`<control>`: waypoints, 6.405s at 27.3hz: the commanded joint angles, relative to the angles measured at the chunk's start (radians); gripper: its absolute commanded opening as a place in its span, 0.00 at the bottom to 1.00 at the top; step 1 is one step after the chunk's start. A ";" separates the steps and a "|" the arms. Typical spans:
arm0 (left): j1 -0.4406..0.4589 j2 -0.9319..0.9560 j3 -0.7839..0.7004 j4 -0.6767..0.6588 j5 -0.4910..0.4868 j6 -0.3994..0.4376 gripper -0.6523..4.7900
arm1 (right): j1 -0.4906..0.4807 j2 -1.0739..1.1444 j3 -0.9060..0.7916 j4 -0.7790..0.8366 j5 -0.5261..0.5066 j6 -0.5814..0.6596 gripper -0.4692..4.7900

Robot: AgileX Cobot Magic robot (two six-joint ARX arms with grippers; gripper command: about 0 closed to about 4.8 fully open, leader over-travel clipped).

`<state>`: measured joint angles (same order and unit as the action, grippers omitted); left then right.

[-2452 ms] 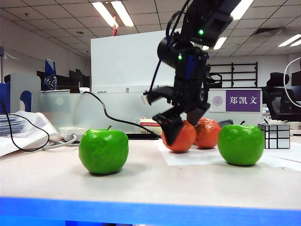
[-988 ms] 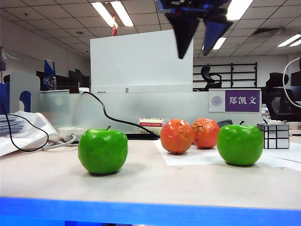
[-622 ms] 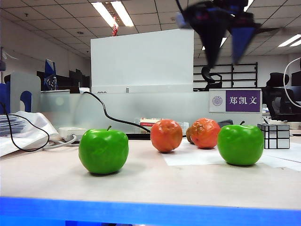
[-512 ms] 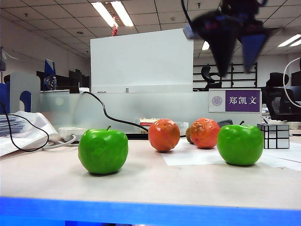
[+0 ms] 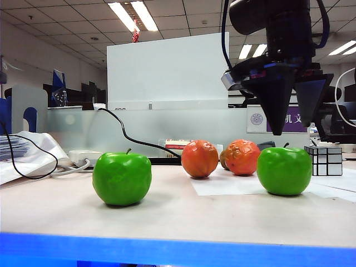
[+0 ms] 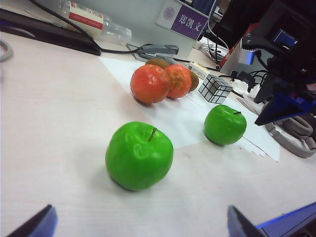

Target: Put the same fruits together.

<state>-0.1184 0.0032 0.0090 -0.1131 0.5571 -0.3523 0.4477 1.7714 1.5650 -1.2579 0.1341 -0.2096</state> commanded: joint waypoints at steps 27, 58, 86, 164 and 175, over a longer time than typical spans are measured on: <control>-0.031 -0.001 0.001 -0.005 0.004 0.004 1.00 | -0.027 0.106 -0.004 0.114 0.089 0.000 1.00; -0.032 -0.001 0.001 -0.005 0.000 0.005 1.00 | -0.059 0.205 -0.006 0.134 0.006 0.016 1.00; -0.032 -0.001 0.001 -0.005 -0.004 0.005 1.00 | -0.053 0.188 -0.004 0.080 -0.089 -0.007 0.09; -0.037 -0.001 0.001 -0.004 0.007 0.001 1.00 | 0.312 0.143 -0.003 0.318 -0.110 0.053 0.46; -0.037 -0.001 0.001 -0.004 0.007 0.001 1.00 | 0.313 0.143 -0.003 0.320 -0.106 0.053 1.00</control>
<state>-0.1558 0.0032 0.0093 -0.1158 0.5602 -0.3527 0.7605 1.9190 1.5585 -0.9466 0.0261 -0.1596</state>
